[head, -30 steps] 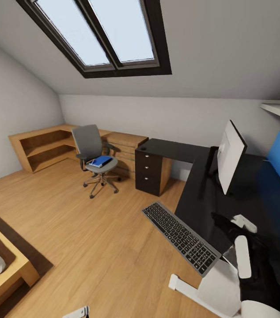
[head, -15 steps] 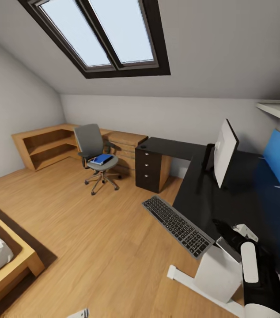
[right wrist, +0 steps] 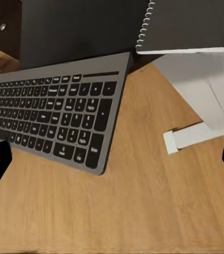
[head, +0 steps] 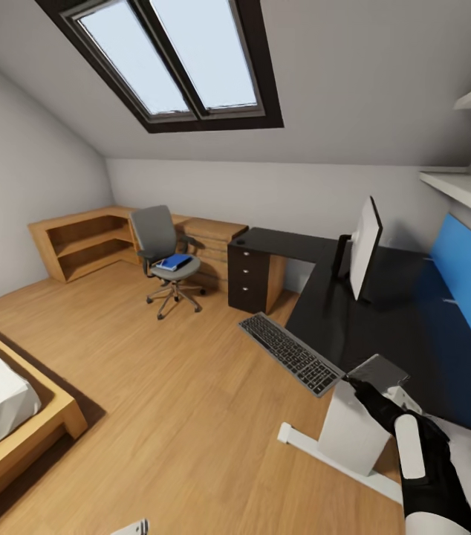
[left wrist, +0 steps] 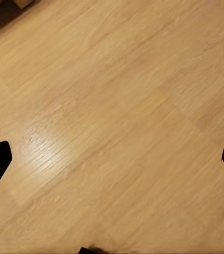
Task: In the bedroom, organize the workspace by keeping the computer under the desk, ensuring the monitor is on the desk, placing the keyboard on the desk next to the monitor, placing the mouse on the desk next to the keyboard, moving the folder from the swivel chair onto the desk next to the mouse, stacking the notebook on top of the folder with the pen on top of the notebook, and positioning the swivel chair next to the desk.
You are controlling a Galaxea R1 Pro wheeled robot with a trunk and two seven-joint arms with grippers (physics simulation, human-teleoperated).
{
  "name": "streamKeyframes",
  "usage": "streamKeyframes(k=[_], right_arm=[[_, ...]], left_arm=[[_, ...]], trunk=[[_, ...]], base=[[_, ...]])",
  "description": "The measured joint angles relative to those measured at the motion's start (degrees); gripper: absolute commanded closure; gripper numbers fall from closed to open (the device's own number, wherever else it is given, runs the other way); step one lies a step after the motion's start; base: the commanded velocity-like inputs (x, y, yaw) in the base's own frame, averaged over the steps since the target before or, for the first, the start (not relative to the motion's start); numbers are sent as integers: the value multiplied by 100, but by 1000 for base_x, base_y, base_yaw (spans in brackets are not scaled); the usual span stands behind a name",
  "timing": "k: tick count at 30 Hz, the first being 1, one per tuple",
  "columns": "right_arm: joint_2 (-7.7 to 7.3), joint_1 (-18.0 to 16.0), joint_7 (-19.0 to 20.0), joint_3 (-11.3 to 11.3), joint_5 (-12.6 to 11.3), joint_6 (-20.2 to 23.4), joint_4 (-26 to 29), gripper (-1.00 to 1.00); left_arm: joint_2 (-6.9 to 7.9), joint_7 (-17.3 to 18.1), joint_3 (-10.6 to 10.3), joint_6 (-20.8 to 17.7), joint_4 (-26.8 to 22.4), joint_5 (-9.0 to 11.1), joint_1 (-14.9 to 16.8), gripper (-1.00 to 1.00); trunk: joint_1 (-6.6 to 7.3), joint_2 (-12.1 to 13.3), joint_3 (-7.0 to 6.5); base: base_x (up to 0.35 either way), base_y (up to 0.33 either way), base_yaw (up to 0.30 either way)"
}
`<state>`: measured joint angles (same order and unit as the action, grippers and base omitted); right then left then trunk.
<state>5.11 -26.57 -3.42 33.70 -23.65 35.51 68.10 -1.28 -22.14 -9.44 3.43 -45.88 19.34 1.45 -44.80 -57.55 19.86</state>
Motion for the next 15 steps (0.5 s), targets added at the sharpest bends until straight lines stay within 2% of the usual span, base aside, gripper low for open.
streamKeyframes(k=[6,10,15], right_arm=[[-12,1,335,-4,-35,-64,-255,-100],[-15,1,557,7,-59,-80,-327,-100],[-29,1,656,13,-139,-90,-408,-100]], left_arm=[[-7,-7,-2,9,-2,0,0,-100],[-5,-8,-5,19,-35,-1,0,-100],[-2,-11,-1,23,-198,2,0,-100]], trunk=[[2,0,0],[3,-1,0],[3,-1,0]], base=[[-148,0,0],[-45,0,0],[-14,0,0]])
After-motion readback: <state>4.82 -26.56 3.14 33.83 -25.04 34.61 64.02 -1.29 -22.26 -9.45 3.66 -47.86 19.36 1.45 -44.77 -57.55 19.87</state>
